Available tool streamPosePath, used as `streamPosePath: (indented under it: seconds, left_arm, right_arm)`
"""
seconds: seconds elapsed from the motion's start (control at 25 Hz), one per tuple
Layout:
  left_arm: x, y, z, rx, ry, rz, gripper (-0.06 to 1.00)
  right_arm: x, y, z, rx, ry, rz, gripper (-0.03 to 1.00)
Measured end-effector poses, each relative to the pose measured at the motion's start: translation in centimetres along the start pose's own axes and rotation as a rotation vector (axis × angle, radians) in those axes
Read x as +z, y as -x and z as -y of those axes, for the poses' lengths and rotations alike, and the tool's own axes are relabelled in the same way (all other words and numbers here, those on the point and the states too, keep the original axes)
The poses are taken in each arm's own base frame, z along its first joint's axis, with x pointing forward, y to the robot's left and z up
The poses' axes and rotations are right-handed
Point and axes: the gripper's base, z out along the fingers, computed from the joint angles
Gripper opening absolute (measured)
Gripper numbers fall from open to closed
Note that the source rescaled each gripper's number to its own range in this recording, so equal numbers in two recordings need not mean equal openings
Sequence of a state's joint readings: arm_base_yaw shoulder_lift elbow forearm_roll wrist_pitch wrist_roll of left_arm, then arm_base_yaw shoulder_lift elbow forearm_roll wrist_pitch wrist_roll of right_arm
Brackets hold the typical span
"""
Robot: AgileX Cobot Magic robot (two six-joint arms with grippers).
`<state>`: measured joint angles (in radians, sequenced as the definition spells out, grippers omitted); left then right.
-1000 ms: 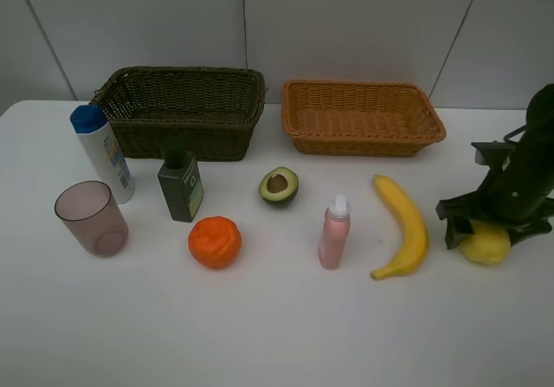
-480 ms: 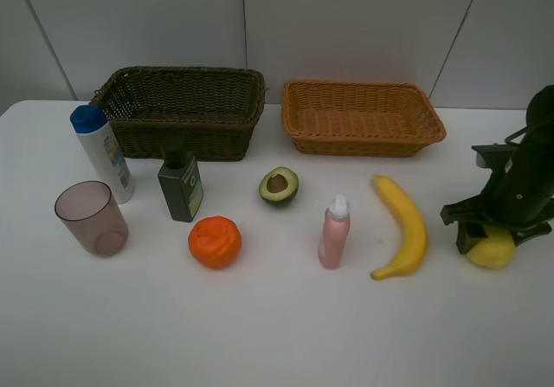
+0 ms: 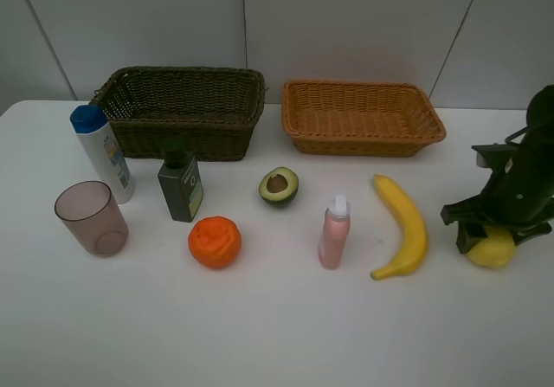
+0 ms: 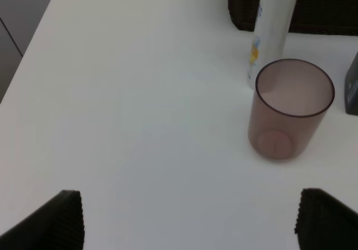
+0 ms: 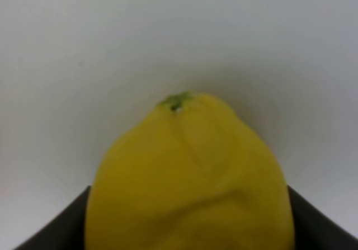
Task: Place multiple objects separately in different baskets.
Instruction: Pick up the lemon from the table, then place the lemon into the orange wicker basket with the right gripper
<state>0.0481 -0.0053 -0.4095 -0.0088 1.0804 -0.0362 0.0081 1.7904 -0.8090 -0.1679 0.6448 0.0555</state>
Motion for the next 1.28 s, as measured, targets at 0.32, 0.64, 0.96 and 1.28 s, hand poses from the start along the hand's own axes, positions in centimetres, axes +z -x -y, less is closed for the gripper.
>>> streamPosePath:
  seconds: [0.32,0.64,0.96,1.28]
  left_arm:
    - [0.0,0.0,0.0,0.0,0.0,0.0,1.0]
    - [0.0,0.0,0.0,0.0,0.0,0.0,1.0]
    - [0.0,0.0,0.0,0.0,0.0,0.0,1.0]
    - [0.0,0.0,0.0,0.0,0.0,0.0,1.0]
  right_arm:
    - [-5.1,1.6,0.8,-0.015,-0.023,0.057,0.42]
    - [-10.8,4.6,1.5,-0.064,-0.017,0.117,0.42]
    - [-15.1,7.4,1.4,-0.112,0.042,0.284,0.42]
    - [-16.3,11.6,0.5,-0.164,0.148,0.454,0.42]
